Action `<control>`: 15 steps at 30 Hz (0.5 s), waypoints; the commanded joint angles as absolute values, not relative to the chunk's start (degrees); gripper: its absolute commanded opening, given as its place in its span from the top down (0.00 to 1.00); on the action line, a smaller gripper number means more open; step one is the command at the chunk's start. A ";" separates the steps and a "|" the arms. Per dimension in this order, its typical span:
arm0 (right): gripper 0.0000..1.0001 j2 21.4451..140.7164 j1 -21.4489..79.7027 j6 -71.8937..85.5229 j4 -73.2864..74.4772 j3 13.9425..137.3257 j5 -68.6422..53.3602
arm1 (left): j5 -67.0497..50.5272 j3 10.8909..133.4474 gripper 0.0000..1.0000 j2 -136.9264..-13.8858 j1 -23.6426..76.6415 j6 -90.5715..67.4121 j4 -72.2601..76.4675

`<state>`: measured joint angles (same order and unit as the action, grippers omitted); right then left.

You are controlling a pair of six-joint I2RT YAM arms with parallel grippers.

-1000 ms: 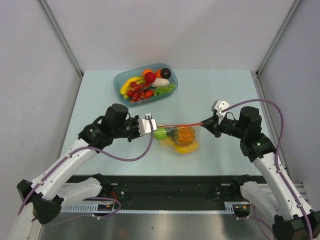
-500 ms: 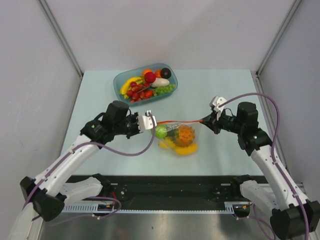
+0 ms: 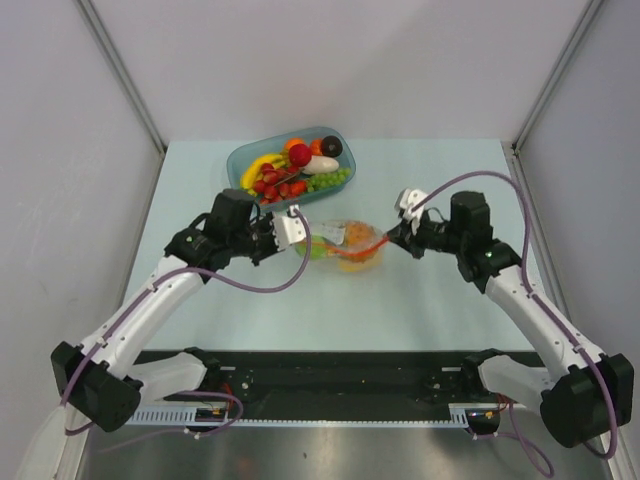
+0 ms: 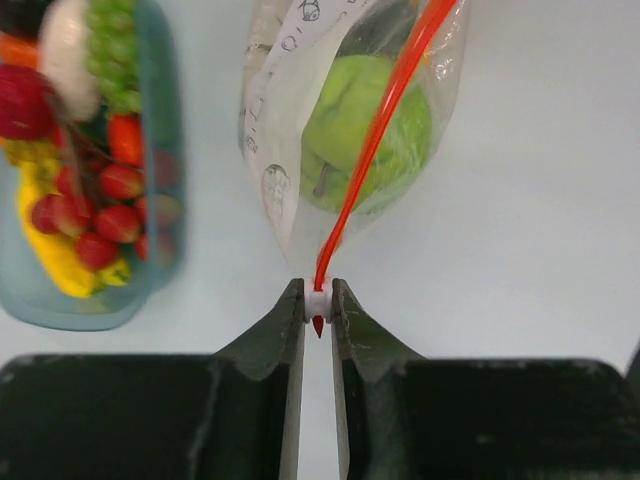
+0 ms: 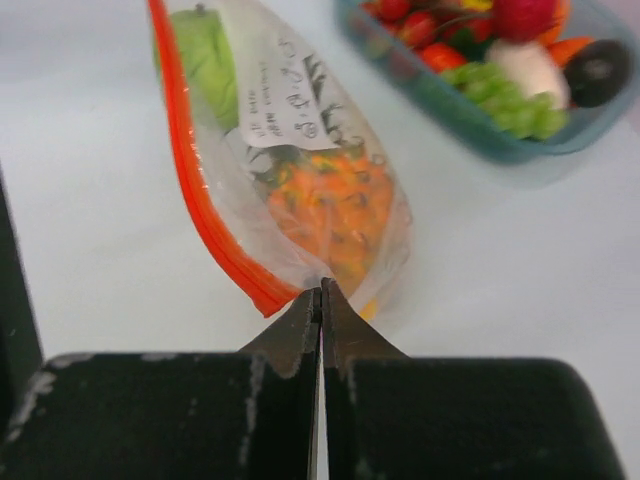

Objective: Place the food in the zip-top bag and seal the zipper
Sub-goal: Place the zipper food storage bag at the center of the board.

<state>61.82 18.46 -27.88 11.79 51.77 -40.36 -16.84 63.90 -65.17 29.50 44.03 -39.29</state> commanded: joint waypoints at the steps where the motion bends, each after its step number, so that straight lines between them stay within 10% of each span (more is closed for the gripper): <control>1: 1.00 58.89 23.02 -37.69 20.29 42.64 -39.91 | -20.31 55.91 0.80 -61.10 32.68 45.35 -42.79; 8: 0.98 49.85 25.48 -39.20 29.34 36.21 -37.97 | -22.23 44.40 0.68 -53.01 40.86 41.49 -45.17; 15: 0.12 44.75 27.60 -37.98 37.17 38.67 -34.82 | -23.30 46.49 0.01 -49.40 42.45 37.81 -47.46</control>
<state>47.11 26.70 -38.50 32.16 35.59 -37.76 -21.43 43.88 -51.29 41.98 40.97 -47.05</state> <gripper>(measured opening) 0.787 0.864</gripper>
